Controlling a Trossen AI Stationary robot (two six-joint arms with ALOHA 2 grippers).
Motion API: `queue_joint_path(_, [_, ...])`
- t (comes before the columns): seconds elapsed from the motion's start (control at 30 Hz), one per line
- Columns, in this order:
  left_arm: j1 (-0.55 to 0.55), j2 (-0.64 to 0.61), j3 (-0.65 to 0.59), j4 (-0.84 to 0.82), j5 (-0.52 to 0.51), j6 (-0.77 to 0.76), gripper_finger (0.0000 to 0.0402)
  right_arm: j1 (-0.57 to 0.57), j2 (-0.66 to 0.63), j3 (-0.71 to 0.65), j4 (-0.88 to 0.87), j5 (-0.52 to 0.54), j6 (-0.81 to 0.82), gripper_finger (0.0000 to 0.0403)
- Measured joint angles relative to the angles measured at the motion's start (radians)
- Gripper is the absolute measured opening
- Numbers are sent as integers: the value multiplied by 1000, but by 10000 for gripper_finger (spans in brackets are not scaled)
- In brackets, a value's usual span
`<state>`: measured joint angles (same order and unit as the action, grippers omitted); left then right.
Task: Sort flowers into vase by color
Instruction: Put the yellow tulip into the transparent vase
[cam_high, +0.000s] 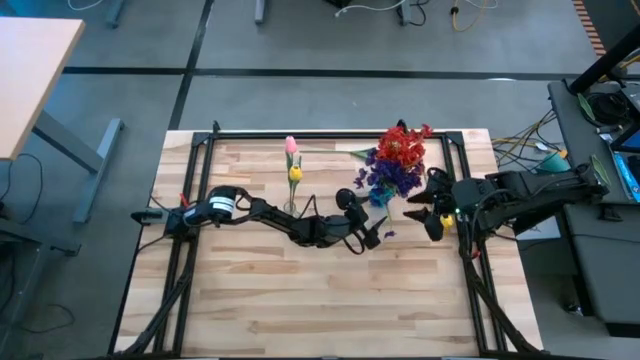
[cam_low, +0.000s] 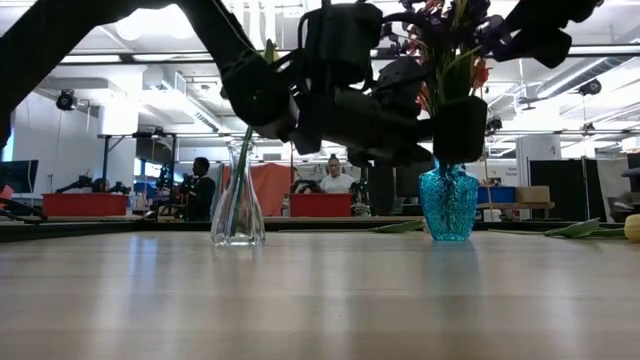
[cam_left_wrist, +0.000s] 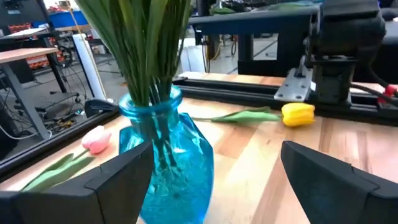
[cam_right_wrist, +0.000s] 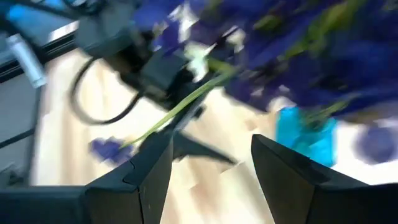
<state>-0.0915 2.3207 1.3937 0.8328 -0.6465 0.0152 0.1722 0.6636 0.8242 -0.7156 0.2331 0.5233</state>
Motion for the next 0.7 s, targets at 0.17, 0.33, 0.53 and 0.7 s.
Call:
queue_joint_path(0.17, [-5, -14, -1, -37, -1, 2, 333, 0, -2, 0, -61, -135, 94, 210])
queue_joint_path(0.33, [-18, -65, -2, -172, -1, -2, 333, 0, 0, 0, -181, -210, 207, 210])
queue_joint_path(0.53, [-49, -92, -1, -327, -1, 1, 333, 0, 0, 0, -361, -273, 376, 210])
queue_joint_path(0.7, [-82, -130, -1, -426, -3, -2, 333, 0, 0, -2, -524, -283, 496, 210])
